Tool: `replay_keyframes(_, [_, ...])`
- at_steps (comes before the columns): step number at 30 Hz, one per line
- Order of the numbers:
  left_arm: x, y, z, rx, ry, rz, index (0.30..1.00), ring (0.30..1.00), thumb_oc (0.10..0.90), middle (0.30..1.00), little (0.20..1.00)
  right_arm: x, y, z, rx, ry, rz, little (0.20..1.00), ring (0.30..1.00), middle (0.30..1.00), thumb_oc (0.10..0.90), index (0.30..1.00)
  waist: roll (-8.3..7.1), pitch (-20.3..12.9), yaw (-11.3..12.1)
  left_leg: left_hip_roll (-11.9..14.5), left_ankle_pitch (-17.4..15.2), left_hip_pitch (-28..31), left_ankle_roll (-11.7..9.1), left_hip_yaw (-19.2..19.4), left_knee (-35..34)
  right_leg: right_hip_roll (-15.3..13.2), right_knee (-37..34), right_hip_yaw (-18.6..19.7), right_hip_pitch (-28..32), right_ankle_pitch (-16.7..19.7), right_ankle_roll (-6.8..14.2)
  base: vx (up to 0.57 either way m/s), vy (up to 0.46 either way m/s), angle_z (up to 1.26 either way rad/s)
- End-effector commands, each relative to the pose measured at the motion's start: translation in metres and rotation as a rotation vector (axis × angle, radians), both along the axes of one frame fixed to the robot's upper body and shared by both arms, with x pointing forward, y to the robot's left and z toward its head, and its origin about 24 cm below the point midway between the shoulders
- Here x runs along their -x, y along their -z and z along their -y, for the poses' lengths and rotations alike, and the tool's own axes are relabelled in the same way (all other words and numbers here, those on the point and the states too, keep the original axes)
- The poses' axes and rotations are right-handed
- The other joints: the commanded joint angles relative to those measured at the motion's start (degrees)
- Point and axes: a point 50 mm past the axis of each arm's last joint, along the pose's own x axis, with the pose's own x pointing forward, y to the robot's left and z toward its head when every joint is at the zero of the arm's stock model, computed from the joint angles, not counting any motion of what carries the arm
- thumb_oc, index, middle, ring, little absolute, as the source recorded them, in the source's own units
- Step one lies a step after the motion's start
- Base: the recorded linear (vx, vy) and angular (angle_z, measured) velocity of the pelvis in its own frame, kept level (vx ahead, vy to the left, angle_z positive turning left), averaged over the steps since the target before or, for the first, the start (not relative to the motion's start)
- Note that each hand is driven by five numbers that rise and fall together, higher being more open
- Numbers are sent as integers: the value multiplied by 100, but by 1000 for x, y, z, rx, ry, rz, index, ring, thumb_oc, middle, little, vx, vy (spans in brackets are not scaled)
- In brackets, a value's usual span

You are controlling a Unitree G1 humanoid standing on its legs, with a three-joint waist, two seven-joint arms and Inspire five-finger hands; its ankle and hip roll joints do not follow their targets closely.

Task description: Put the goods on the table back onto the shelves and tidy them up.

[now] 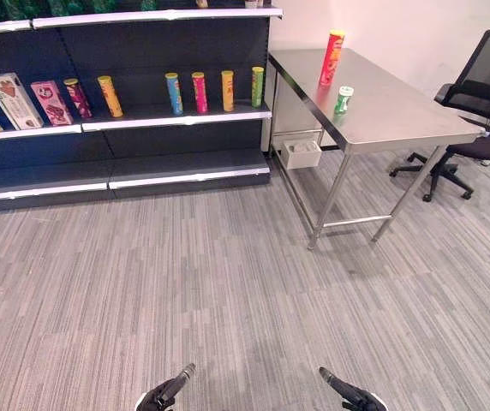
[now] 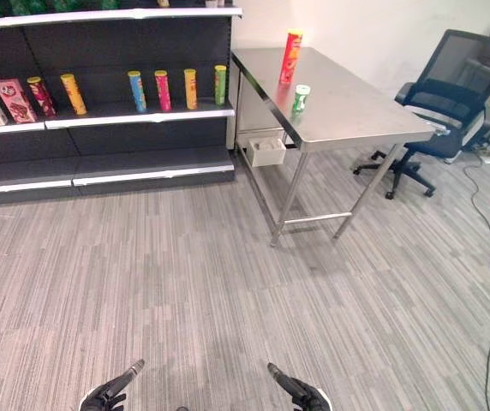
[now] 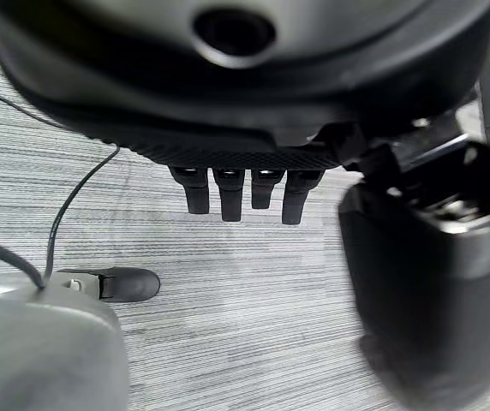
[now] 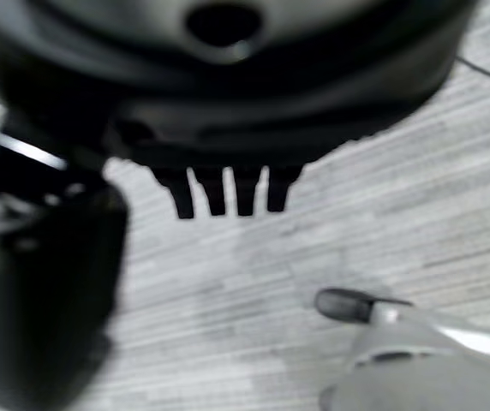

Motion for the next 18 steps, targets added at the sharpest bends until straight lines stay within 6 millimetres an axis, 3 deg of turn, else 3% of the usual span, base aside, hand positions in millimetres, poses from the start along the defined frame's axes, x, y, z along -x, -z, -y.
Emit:
replay_keyframes(1, [-35,-11,-2,-14,25,122,900,900,800,900,900,-21,-13,18,59,-16,90,900,900,900,800,900,-66,151,-5,282,-228,224,-474,-20,-55,-301,-97,-48,136,-195,667,0,0,0])
replay_keyframes(18, [-38,-11,-1,-15,42,127,900,900,800,900,900,-20,-14,23,67,-3,94,900,900,900,800,900,-84,198,-31,327,-239,269,-502,-80,-15,-244,-97,22,183,-244,601,4,-10,0])
